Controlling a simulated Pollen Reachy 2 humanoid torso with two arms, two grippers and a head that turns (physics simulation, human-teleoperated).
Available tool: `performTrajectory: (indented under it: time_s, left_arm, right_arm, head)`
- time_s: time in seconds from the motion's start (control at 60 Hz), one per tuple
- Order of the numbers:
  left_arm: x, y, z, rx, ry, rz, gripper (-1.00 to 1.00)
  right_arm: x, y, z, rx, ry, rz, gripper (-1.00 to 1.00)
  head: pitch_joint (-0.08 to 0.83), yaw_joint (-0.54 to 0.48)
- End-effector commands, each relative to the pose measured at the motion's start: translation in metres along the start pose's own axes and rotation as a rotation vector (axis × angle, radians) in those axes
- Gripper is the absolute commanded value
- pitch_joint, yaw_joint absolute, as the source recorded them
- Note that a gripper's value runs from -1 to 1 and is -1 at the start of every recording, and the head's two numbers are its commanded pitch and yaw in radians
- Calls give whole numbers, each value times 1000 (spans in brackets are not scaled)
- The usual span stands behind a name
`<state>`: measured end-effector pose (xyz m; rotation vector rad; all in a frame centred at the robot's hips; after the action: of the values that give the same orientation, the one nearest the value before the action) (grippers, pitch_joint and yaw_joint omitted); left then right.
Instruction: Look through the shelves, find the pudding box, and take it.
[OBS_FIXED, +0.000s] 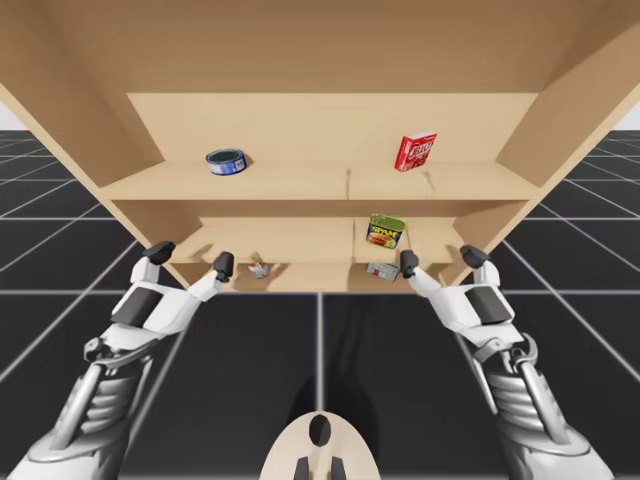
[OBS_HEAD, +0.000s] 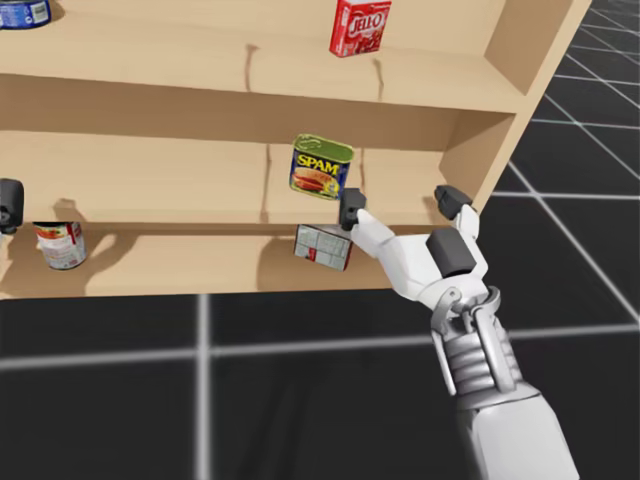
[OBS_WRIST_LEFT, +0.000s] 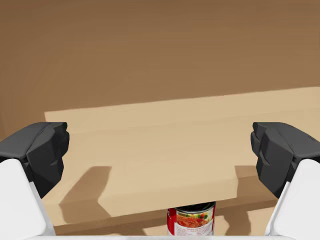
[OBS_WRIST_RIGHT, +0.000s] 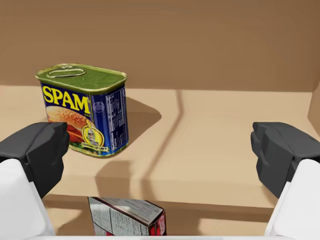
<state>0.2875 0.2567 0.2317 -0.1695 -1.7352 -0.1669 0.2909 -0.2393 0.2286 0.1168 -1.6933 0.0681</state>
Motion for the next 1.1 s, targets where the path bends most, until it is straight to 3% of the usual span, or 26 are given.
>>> performTrajectory:
  time_s: [0.017,0.117,0.15,0.167,0.2,0.283,0.433,0.567,0.783,0.917,1.0,1.1]
  left_arm:
    - [3,0,2,-3,-15,7,-1000]
    - [4,0,3,-6,-23,9,-1000]
    - [4,0,3,-8,-25,8,-1000]
    - [4,0,3,-8,-25,8,-1000]
    - [4,0,3,-9,-25,7,-1000]
    - [4,0,3,-11,-25,7,-1000]
    - [4,-1,3,-11,-26,3,-1000]
    - [4,-2,3,-11,-26,3,-1000]
    - [3,-2,4,-12,-23,2,-1000]
    - [3,-2,4,-11,-20,1,-1000]
    - [4,-2,4,-11,-20,1,-1000]
    - [4,-1,4,-8,-21,2,-1000]
  right_arm:
    - [8,3,17,84,63,-34,-1000]
    - [4,7,34,104,66,32,-1000]
    - [0,6,39,127,84,17,-1000]
    - [-4,7,42,138,96,-21,-1000]
    - [-7,9,45,126,80,-58,-1000]
    - [-24,7,51,171,107,-15,-1000]
    - [-47,3,47,206,142,1,-1000]
    - [-67,-3,30,229,162,-2,-1000]
    - [-87,-5,-4,253,182,75,-1000]
    - [-105,-6,-30,248,220,91,-1000]
    - [-112,-8,-45,240,236,83,-1000]
    - [-121,-13,-71,226,259,38,-1000]
  head:
    - [585,-245]
    - [592,-251]
    - [594,-254]
    - [594,-255]
    - [595,-256]
    - [598,-256]
    - [600,-256]
    - [602,-255]
    - [604,-251]
    - [605,-253]
    - [605,-252]
    - [608,-249]
